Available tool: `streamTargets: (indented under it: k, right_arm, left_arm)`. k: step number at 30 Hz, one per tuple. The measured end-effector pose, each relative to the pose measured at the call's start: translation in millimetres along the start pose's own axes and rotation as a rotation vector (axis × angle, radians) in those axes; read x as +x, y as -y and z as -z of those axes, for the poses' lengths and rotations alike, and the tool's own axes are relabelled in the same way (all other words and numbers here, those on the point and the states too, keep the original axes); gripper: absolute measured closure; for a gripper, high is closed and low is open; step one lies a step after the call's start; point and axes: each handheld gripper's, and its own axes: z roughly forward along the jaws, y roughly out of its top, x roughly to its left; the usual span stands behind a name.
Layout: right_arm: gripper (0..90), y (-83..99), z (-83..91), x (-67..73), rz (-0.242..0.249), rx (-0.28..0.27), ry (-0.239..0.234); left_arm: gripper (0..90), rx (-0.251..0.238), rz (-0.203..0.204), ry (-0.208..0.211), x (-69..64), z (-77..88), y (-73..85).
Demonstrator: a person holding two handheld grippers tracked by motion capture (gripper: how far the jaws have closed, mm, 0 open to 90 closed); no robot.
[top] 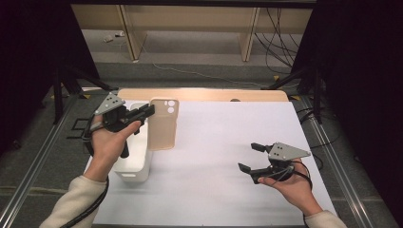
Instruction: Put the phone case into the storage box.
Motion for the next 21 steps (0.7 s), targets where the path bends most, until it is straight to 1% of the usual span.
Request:
streamTargets:
  k: [13,21]
  right_arm:
    - [17.3,1.3,1.1,-0.4,-0.003,-0.006,0.003]
    - [17.3,1.4,1.1,-0.1,-0.003,-0.002,0.001]
  left_arm:
    - [82.3,-0.014,0.0,-0.017,9.8,4.0,-2.5]
    - [82.3,-0.014,0.001,-0.027,15.0,5.0,-3.2]
